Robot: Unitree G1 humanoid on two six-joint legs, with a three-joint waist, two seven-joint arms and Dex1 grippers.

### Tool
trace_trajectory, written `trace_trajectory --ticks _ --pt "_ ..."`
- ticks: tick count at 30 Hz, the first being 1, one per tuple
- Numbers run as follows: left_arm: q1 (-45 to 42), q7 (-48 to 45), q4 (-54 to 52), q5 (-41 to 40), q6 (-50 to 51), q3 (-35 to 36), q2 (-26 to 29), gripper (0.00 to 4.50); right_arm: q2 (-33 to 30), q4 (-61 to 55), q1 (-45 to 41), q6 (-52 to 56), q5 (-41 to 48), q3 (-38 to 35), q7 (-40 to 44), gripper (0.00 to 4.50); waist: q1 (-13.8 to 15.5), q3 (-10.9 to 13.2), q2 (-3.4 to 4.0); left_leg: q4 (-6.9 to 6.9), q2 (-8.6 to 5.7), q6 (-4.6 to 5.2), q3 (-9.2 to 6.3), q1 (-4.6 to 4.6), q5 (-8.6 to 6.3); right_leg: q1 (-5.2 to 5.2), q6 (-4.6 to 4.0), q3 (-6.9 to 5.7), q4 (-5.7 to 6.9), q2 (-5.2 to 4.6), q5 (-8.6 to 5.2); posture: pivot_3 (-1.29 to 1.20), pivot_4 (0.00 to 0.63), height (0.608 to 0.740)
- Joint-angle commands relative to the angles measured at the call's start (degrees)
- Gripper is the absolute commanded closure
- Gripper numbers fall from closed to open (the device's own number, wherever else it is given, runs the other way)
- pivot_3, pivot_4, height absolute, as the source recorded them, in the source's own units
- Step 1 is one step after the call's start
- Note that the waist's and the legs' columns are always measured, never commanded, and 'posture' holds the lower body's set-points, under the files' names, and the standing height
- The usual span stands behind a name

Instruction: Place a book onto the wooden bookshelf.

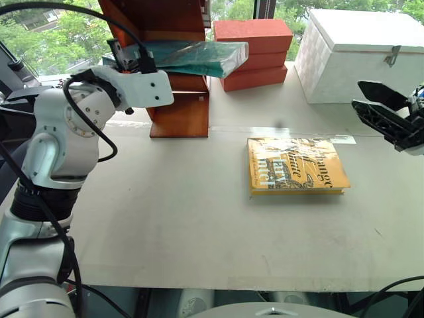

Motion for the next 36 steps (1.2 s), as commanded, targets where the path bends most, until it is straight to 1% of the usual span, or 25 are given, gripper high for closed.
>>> trace_trajectory --ticks 1,3,4,5,8,10,11,12,15,19,23,27,31,34,36 --pt "0.7 -0.4 0.0 1.0 2.4 1.8 0.8 4.46 0.4 -2.0 0.7 -1.0 0.4 -1.6 -0.1 0.0 0.0 0.0 0.0 0.01 0.01 0.0 0.0 0.03 0.0 0.0 0.0 0.01 0.07 0.01 0.0 0.0 0.15 0.74" --pt "0.6 -0.2 0.0 1.1 3.4 1.9 0.4 3.69 0.5 -2.4 1.3 -1.1 0.2 -1.9 -0.2 0.0 0.0 0.0 0.0 0.09 0.02 0.0 -0.01 0.03 0.0 -0.01 -0.01 0.01 0.17 0.03 -0.01 0.0 0.15 0.74" --pt "0.7 -0.2 0.0 1.2 3.7 1.9 0.3 3.46 0.5 -2.5 1.5 -1.2 0.2 -2.0 -0.3 0.0 0.0 0.0 0.0 0.11 0.02 0.0 -0.01 0.03 0.0 -0.01 -0.01 0.01 0.2 0.03 -0.01 0.0 0.15 0.74" --pt "0.7 -0.1 -0.1 1.2 4.1 2.0 0.3 3.08 0.5 -2.5 1.7 -1.2 0.2 -2.1 -0.4 0.0 0.0 0.0 0.0 0.16 0.02 0.0 -0.01 0.02 0.0 -0.01 0.0 0.01 0.23 0.03 -0.01 0.0 0.15 0.74" --pt "1.1 0.5 -0.4 1.5 5.3 2.2 0.3 1.79 0.4 -2.4 1.9 -1.5 0.1 -2.4 -0.5 0.0 0.2 0.0 0.0 0.27 0.02 0.0 -0.01 -0.04 0.0 -0.01 0.0 0.01 0.24 0.02 -0.01 0.0 0.15 0.74" --pt "1.4 1.2 -0.9 1.7 6.0 2.6 0.2 0.71 0.3 -2.3 2.0 -1.6 0.0 -2.5 -0.4 0.0 0.3 0.0 0.0 0.28 0.01 0.0 -0.01 -0.07 0.0 -0.01 0.01 0.01 0.2 0.01 -0.01 0.0 0.15 0.74" --pt "1.5 1.3 -1.2 1.8 6.3 2.7 0.2 0.28 0.3 -2.2 2.0 -1.6 0.0 -2.5 -0.4 0.0 0.3 0.0 0.0 0.28 0.01 0.0 -0.01 -0.08 0.0 -0.01 0.01 0.01 0.19 0.01 -0.01 0.0 0.15 0.74" --pt "1.6 1.3 -1.4 1.9 6.6 2.8 0.3 0.05 0.3 -2.2 1.9 -1.7 -0.1 -2.4 -0.4 0.0 0.3 0.0 0.0 0.28 0.01 0.0 -0.01 -0.08 0.0 -0.02 0.01 0.01 0.19 0.01 -0.01 0.0 0.15 0.74" --pt "2.2 2.5 -3.4 1.6 7.2 4.1 -0.4 0.05 0.4 -1.8 1.7 -2.0 -0.4 -2.1 -0.2 0.0 0.4 0.0 0.0 0.27 0.01 0.0 -0.03 -0.1 0.0 -0.02 0.0 0.0 0.19 0.01 -0.01 0.0 0.15 0.74" --pt "4.9 2.8 -7.8 -0.2 8.9 6.3 -2.7 0.05 0.3 -1.2 1.3 -2.3 -0.7 -1.8 0.1 0.0 0.4 0.0 0.0 0.28 0.01 0.0 -0.02 -0.1 0.0 -0.02 0.0 0.0 0.19 0.0 0.0 0.0 0.15 0.74" --pt "7.6 4.3 -10.1 -0.5 5.8 6.7 -3.1 0.05 0.2 -0.7 1.0 -2.3 -1.0 -1.6 0.5 0.0 0.3 0.0 0.0 0.28 0.01 0.0 -0.02 -0.08 0.0 -0.02 0.0 0.01 0.21 0.0 0.0 0.0 0.15 0.74" --pt "6.9 4.9 -7.5 0.5 3.6 5.2 -2.6 0.05 0.6 -0.7 0.8 -2.3 -1.4 -1.3 0.5 0.0 0.4 0.0 0.0 0.29 0.01 0.0 -0.03 -0.07 0.0 -0.02 0.0 0.01 0.23 0.01 0.0 0.0 0.15 0.74" --pt "3.9 6.9 -1.6 2.5 0.7 2.3 -3.1 0.05 1.0 -1.6 1.3 -2.4 -1.4 -1.5 0.0 0.0 0.5 0.0 -0.01 0.3 0.0 0.0 -0.03 -0.07 0.0 -0.02 0.0 0.0 0.24 0.01 0.0 0.0 0.15 0.74" --pt "2.9 8.1 0.6 4.0 -1.7 0.8 -3.1 0.05 1.2 -2.3 1.9 -2.4 -1.2 -2.1 -0.5 0.0 0.4 0.0 -0.01 0.3 0.0 0.0 -0.02 -0.08 0.0 -0.02 0.0 0.01 0.23 0.01 0.0 0.0 0.15 0.74" --pt "1.8 8.9 1.1 5.5 -3.0 0.2 -2.5 0.53 1.2 -2.8 2.3 -2.3 -0.9 -2.4 -0.8 0.0 0.4 0.0 -0.01 0.3 0.0 0.0 -0.02 -0.1 0.0 -0.02 0.0 0.01 0.22 0.0 0.0 0.0 0.15 0.74"
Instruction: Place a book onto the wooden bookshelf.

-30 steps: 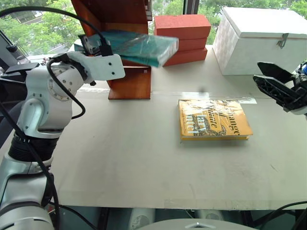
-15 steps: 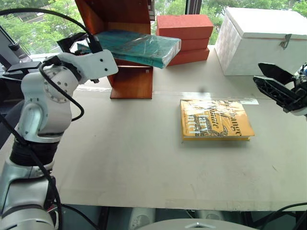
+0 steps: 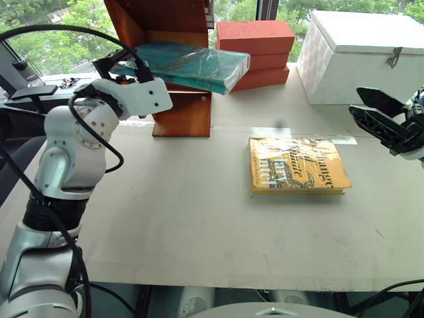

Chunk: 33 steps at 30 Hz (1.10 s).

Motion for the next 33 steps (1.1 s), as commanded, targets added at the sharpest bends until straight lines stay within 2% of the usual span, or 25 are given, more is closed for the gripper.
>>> trace_trajectory --ticks 1,2,6,9,14,20,28,33 --pt "-3.2 2.1 -0.2 2.7 -2.3 -0.1 0.9 0.81 -0.1 -2.7 0.6 -0.9 1.0 -2.5 -0.7 0.0 0.0 0.0 0.0 -0.01 0.0 0.0 0.0 0.0 0.0 0.0 0.0 0.0 0.0 0.0 0.0 0.0 0.15 0.74" --pt "-3.6 2.1 -0.2 2.8 -2.5 -0.2 0.8 1.15 -0.1 -2.9 0.8 -0.9 1.1 -2.6 -0.8 0.0 0.0 0.0 0.0 -0.01 0.0 0.0 -0.01 0.0 0.0 0.0 0.0 -0.01 0.0 0.0 0.0 0.0 0.15 0.74" --pt "-4.1 2.1 -0.9 2.3 -0.5 -0.3 -2.2 2.95 0.1 -3.6 1.3 -1.1 1.3 -2.8 -1.3 0.0 0.0 0.0 0.02 0.0 0.0 0.0 0.0 0.0 0.0 0.0 0.0 0.0 0.01 0.0 0.0 0.0 0.15 0.74" --pt "-3.2 1.8 -1.9 2.2 0.8 -0.1 -3.9 4.45 0.2 -3.9 1.5 -1.3 1.3 -2.9 -1.5 0.0 0.0 0.0 0.0 0.02 -0.01 0.0 0.0 0.02 0.0 0.01 0.0 0.0 0.04 0.0 0.0 0.0 0.15 0.74" --pt "-4.3 -0.3 -4.7 5.1 3.0 -1.6 -4.7 4.45 0.3 -3.9 1.5 -1.4 1.2 -2.8 -1.6 0.0 0.0 0.0 0.0 0.03 0.0 0.0 -0.01 0.02 0.0 0.01 0.0 0.0 0.08 0.0 0.0 0.0 0.15 0.74" --pt "-6.7 -5.4 -7.4 9.2 11.8 -2.6 -6.9 4.45 0.7 -3.9 1.1 -1.9 0.9 -2.3 -1.7 0.0 0.0 0.0 0.0 0.04 -0.02 0.0 -0.01 0.01 0.0 0.01 0.0 0.0 0.07 0.01 0.0 0.0 0.15 0.74" --pt "-2.9 -0.3 -10.0 17.5 19.0 -1.7 -10.6 4.45 0.8 -3.9 1.3 -2.3 0.5 -2.3 -1.5 0.0 -0.1 0.0 0.0 0.02 -0.01 0.0 -0.02 0.03 0.0 0.0 0.0 0.0 0.08 0.01 0.0 0.0 0.15 0.74" --pt "-1.6 -0.5 -9.9 21.0 21.1 -2.7 -12.0 4.45 1.2 -4.0 1.2 -2.5 0.2 -1.9 -1.5 0.0 -0.6 0.0 0.01 0.03 -0.01 0.0 -0.01 0.07 0.0 0.0 0.0 0.02 0.11 0.02 0.0 0.0 0.15 0.74"
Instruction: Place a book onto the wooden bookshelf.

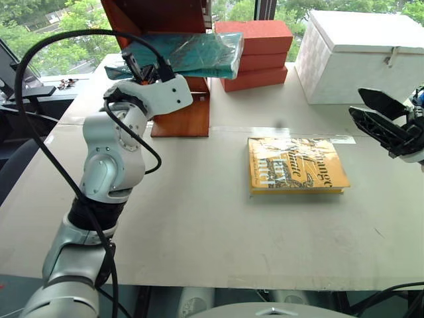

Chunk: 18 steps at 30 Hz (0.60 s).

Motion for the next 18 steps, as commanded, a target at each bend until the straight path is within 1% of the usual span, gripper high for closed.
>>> trace_trajectory --ticks 1,5,6,8,9,10,11,18 --pt "0.3 0.7 -1.6 4.4 2.8 1.1 0.0 4.45 0.0 -1.7 -0.6 -1.4 0.2 -0.9 0.1 0.0 -0.2 0.0 0.0 0.0 0.0 0.0 0.0 0.01 0.0 0.0 0.0 0.01 0.03 0.01 0.0 0.0 0.15 0.74" --pt "1.1 0.6 -1.5 6.8 4.1 1.2 -0.6 2.92 0.0 -1.6 -0.7 -1.4 0.1 -0.9 0.2 0.0 -0.6 0.0 0.0 -0.01 0.02 0.0 -0.01 0.03 0.0 0.0 0.0 0.01 0.06 0.03 0.0 0.0 0.15 0.74" --pt "1.2 0.7 -1.4 7.2 4.6 1.3 -0.8 2.44 0.0 -1.6 -0.7 -1.4 0.1 -0.9 0.2 0.0 -0.6 0.0 0.0 -0.01 0.02 0.0 -0.01 0.02 0.0 0.0 0.0 0.01 0.06 0.03 0.0 0.0 0.15 0.74" --pt "1.3 1.3 -1.6 7.6 5.5 2.0 -1.4 1.31 0.0 -1.7 -0.5 -1.3 0.1 -1.0 0.3 0.0 -0.5 0.0 0.0 0.0 0.01 0.0 -0.01 0.0 0.0 0.0 0.0 0.01 0.05 0.02 0.0 0.0 0.15 0.74" --pt "1.3 1.6 -1.7 7.8 6.3 2.4 -1.9 0.86 0.0 -1.7 -0.4 -1.3 0.1 -1.1 0.3 0.0 -0.5 0.0 0.0 0.01 0.01 0.0 -0.01 -0.01 0.0 0.0 0.0 0.01 0.04 0.01 0.0 0.0 0.15 0.74" --pt "1.3 1.8 -1.9 7.9 7.2 2.8 -2.6 0.52 0.1 -1.8 -0.3 -1.3 0.1 -1.1 0.3 0.0 -0.4 0.0 0.0 0.01 0.01 0.0 -0.01 -0.02 0.0 0.0 0.0 0.01 0.04 0.01 0.0 0.0 0.15 0.74" --pt "1.4 2.2 -2.1 7.7 7.9 3.1 -3.3 0.06 0.1 -1.8 -0.3 -1.3 0.0 -1.1 0.3 0.0 -0.3 0.0 -0.01 0.01 0.0 0.0 -0.01 -0.02 0.0 0.0 0.0 0.01 0.03 0.0 0.0 0.0 0.15 0.74" --pt "4.6 2.7 -6.2 4.6 5.3 4.0 -5.0 0.06 -0.1 -1.6 -0.2 -1.5 -0.3 -1.4 0.3 0.0 0.3 0.0 0.0 0.01 0.0 0.0 -0.01 -0.01 0.0 0.0 0.0 0.0 0.04 0.0 0.0 0.0 0.15 0.74"
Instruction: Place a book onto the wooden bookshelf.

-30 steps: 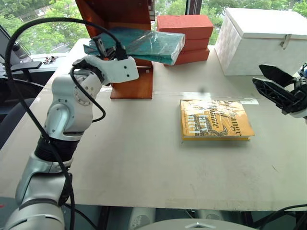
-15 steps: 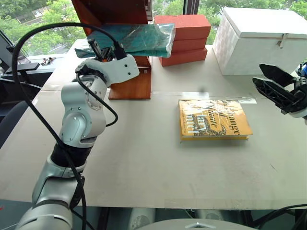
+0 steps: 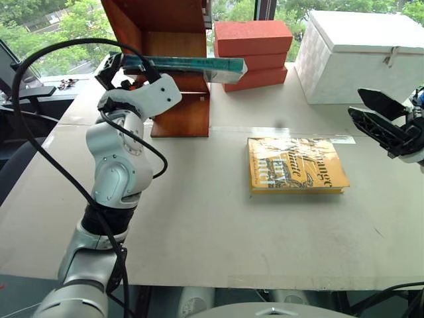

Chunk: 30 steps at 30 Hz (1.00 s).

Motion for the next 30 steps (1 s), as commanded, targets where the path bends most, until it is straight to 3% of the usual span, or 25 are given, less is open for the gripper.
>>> trace_trajectory --ticks 1,5,12,17,20,24,30 --pt "1.4 0.8 -4.4 -1.8 -1.9 2.1 0.0 0.06 -0.4 -1.6 -0.2 -1.3 0.3 -1.4 0.0 0.0 0.1 0.0 0.0 0.0 0.0 0.0 0.0 0.0 0.0 0.0 0.0 0.0 0.0 0.0 0.0 0.0 0.15 0.74" --pt "4.2 -0.9 -9.4 -11.9 -3.0 6.8 -3.1 0.06 -0.5 -2.1 1.1 -1.3 0.0 -2.0 0.0 0.0 0.1 0.0 -0.01 0.01 0.0 0.0 0.0 0.0 0.0 0.0 0.0 0.0 0.0 -0.02 0.0 0.0 0.15 0.74" --pt "14.3 -7.0 -17.5 -37.6 0.9 16.9 -16.1 0.06 -0.8 -3.0 5.1 -2.5 -1.3 -2.7 1.0 0.0 0.1 0.0 -0.01 0.03 -0.01 0.0 0.01 -0.01 0.0 0.01 0.0 0.0 -0.01 -0.06 0.0 0.0 0.15 0.74" --pt "24.3 -14.8 -19.9 -56.2 11.9 20.1 -21.6 0.06 -0.5 -6.5 14.1 -5.4 -6.5 -2.4 2.5 0.0 0.1 -0.1 0.01 0.02 0.0 0.0 -0.01 0.1 0.0 0.06 0.0 0.0 0.04 -0.02 -0.01 0.0 0.15 0.74" --pt "30.4 -18.6 -21.4 -64.6 13.4 21.6 -20.7 0.06 0.3 -10.2 25.5 -9.1 -12.2 -2.0 5.4 0.0 0.2 -0.1 -0.01 0.04 -0.01 0.0 -0.01 0.04 0.0 0.05 0.01 -0.01 0.0 -0.03 -0.02 0.0 0.15 0.74" --pt "37.5 -21.5 -18.7 -71.1 5.9 22.6 -18.7 0.06 2.4 -11.1 39.9 -18.1 -22.7 0.7 9.6 0.0 0.2 -0.2 0.0 0.03 -0.01 -0.01 -0.04 0.09 0.0 0.11 -0.02 -0.04 -0.02 -0.04 -0.1 0.0 0.15 0.74" --pt "48.1 -22.0 -16.3 -72.6 -5.4 18.6 -15.7 0.06 9.2 -3.4 46.4 -33.7 -33.2 5.9 12.4 0.0 -1.0 -0.4 -0.19 0.0 0.06 -0.1 0.25 0.96 -0.06 0.62 0.02 0.26 -0.03 -0.11 -0.34 0.0 0.15 0.74"
